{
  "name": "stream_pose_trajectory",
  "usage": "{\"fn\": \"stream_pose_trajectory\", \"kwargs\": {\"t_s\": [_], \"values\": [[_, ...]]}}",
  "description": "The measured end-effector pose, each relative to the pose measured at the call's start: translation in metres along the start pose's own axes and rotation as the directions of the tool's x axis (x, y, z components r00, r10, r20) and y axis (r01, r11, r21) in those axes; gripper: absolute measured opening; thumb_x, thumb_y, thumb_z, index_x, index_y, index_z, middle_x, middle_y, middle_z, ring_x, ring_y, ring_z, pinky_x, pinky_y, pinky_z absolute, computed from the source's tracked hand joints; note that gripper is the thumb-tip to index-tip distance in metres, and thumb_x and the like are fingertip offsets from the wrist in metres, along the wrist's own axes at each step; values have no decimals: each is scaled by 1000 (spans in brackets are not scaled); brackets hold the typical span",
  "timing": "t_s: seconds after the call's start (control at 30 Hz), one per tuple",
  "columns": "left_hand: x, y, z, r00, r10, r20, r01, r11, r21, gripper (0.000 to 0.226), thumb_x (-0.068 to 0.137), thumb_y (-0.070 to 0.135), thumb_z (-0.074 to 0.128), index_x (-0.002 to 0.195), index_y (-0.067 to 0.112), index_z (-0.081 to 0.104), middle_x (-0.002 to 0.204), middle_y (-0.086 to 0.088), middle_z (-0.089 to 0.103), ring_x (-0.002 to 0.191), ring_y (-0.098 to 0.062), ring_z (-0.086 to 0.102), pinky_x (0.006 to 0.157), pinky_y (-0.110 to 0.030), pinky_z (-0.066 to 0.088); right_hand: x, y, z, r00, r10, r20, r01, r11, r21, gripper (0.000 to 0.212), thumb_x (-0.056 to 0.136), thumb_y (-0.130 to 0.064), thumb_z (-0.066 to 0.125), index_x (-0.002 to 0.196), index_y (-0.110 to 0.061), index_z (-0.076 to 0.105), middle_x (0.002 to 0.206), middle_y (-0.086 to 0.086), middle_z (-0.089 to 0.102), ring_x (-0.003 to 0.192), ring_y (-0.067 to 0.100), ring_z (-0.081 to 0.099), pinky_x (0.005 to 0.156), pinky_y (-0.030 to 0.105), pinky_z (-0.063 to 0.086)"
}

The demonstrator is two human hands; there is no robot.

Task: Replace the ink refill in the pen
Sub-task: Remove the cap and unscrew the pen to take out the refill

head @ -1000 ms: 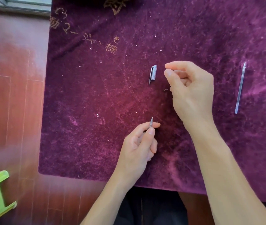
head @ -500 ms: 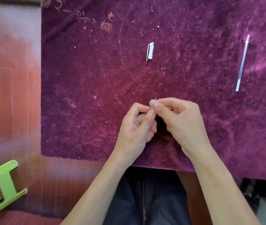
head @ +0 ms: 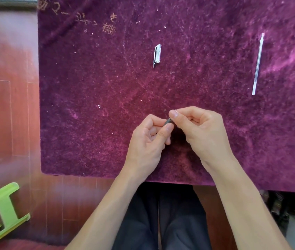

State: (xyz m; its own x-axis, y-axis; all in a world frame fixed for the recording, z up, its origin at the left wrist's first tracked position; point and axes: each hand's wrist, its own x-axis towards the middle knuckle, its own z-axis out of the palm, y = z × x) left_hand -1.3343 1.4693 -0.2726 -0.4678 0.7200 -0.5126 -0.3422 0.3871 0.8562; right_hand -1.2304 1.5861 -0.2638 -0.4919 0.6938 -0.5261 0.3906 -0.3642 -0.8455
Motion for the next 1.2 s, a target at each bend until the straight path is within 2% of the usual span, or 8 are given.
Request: {"fn": "stream_pose_trajectory", "kwargs": {"t_s": [0.17, 0.43, 0.63, 0.73, 0.87, 1.0, 1.13, 1.2], "values": [[-1, 1, 1, 1000, 22, 5, -22, 998, 52, 13, 102, 25, 63, 90, 23, 64, 64, 4, 59, 56, -8, 49, 52, -20, 40, 0, 8, -6, 999, -28, 22, 27, 999, 47, 11, 99, -13, 75, 93, -6, 81, 57, -24, 69, 50, -8, 62, 50, 2, 44], [-3, 2, 2, 1000, 24, -1, -24, 995, 92, 18, 104, 25, 60, 96, 10, 64, 65, 5, 62, 54, -16, 44, 47, -29, 36, -1, 12, -6, 999, -48, 24, 46, 995, 89, 9, 100, -10, 74, 95, -5, 80, 55, -25, 66, 50, -9, 62, 50, 2, 44], [-3, 5, 0, 998, 11, 62, -16, 997, 74, 14, 105, 24, 58, 94, 22, 65, 68, 3, 65, 50, -20, 36, 42, -32, 28, -4, 14, -10, 998, -49, 36, 46, 996, 73, 9, 101, -11, 73, 96, -10, 80, 55, -25, 65, 52, -8, 62, 49, 2, 43], [-2, 5, -3, 995, 5, 97, -10, 999, 49, 15, 106, 23, 56, 94, 20, 65, 69, 3, 65, 50, -21, 34, 41, -26, 28, -8, 13, -11, 998, -30, 55, 26, 997, 73, 11, 103, -15, 70, 102, -14, 81, 59, -26, 66, 53, -8, 61, 49, 3, 43], [-1, 4, -3, 996, -1, 93, 1, 1000, 2, 14, 106, 19, 55, 96, 13, 64, 69, 1, 64, 47, -13, 34, 41, -20, 28, -11, 11, -10, 994, 53, 95, -64, 992, 112, 17, 106, -28, 67, 108, -25, 84, 67, -16, 61, 52, -1, 48, 43, 11, 37], [-1, 2, -2, 997, -3, 75, 2, 1000, 11, 17, 106, 19, 56, 99, 5, 63, 69, -1, 65, 47, -14, 34, 41, -26, 25, -10, 5, -8, 995, 95, 41, -99, 989, 107, 16, 98, -43, 75, 98, -29, 83, 67, -13, 66, 49, -1, 49, 42, 13, 37], [-1, 2, -2, 997, 0, 71, 0, 1000, 5, 15, 106, 18, 56, 99, 8, 64, 68, -1, 66, 46, -14, 35, 41, -24, 27, -5, 4, -10, 998, 50, 27, -51, 998, 26, 13, 100, -27, 76, 99, -15, 81, 58, -25, 66, 50, -6, 60, 47, 4, 42], [-1, 2, -2, 997, -2, 73, 2, 1000, -1, 13, 106, 19, 56, 98, 13, 65, 68, 0, 66, 48, -18, 34, 42, -27, 27, -3, 3, -13, 996, 55, 65, -55, 998, -9, 12, 102, -25, 73, 102, -16, 81, 56, -26, 63, 50, -6, 57, 47, 5, 41]]}}
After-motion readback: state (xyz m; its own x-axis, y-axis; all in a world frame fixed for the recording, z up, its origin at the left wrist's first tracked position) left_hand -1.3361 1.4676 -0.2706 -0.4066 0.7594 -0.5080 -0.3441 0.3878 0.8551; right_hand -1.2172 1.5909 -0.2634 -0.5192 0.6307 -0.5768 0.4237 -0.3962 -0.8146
